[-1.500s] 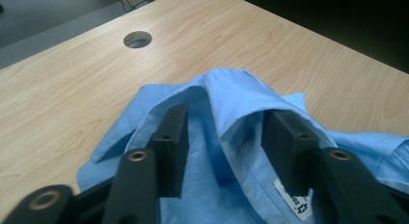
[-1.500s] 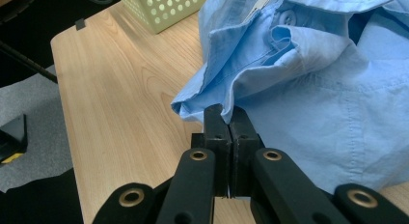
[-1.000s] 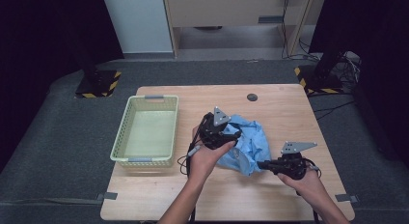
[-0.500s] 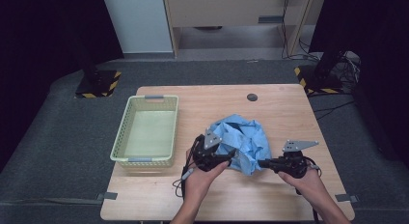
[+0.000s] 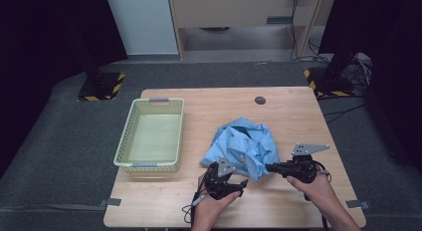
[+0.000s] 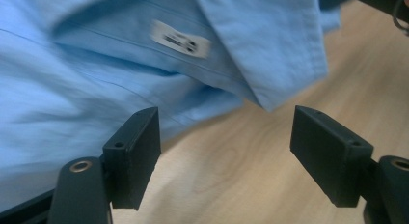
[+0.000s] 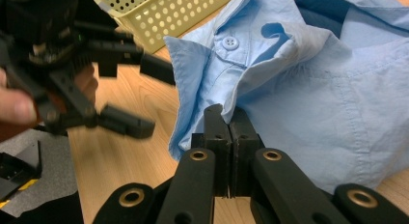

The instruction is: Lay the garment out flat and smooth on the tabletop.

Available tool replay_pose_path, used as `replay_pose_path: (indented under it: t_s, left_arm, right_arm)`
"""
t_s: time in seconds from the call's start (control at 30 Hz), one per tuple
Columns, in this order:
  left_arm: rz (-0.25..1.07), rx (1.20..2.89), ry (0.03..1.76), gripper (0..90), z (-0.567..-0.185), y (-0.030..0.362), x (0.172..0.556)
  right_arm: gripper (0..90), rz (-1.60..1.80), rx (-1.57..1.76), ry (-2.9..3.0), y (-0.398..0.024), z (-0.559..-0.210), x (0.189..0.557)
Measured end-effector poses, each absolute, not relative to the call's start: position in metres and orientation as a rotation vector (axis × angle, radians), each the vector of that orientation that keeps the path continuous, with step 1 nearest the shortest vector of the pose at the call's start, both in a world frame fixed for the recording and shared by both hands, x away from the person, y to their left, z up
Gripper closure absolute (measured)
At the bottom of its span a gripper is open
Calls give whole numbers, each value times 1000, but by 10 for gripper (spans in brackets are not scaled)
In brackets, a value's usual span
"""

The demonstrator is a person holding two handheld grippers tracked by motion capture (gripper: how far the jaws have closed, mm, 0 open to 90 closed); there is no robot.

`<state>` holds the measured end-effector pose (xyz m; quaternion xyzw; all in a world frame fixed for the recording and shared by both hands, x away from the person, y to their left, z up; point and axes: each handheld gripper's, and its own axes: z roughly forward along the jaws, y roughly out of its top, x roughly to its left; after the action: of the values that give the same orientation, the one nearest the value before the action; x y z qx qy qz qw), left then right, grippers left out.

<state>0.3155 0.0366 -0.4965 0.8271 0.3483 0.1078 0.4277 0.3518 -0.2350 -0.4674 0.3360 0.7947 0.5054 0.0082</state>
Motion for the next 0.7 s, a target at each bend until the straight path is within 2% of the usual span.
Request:
replay_pose_path:
  t_s: [0.33,0.7]
  left_arm:
    - [171,2049,863,251,-514,19,319]
    - [164,1996,838,261,-512,10,320]
  right_arm:
    - [895,1598,1057,2472,-234,-465,351]
    - [894,1603,1058,2465,-235,-463,350]
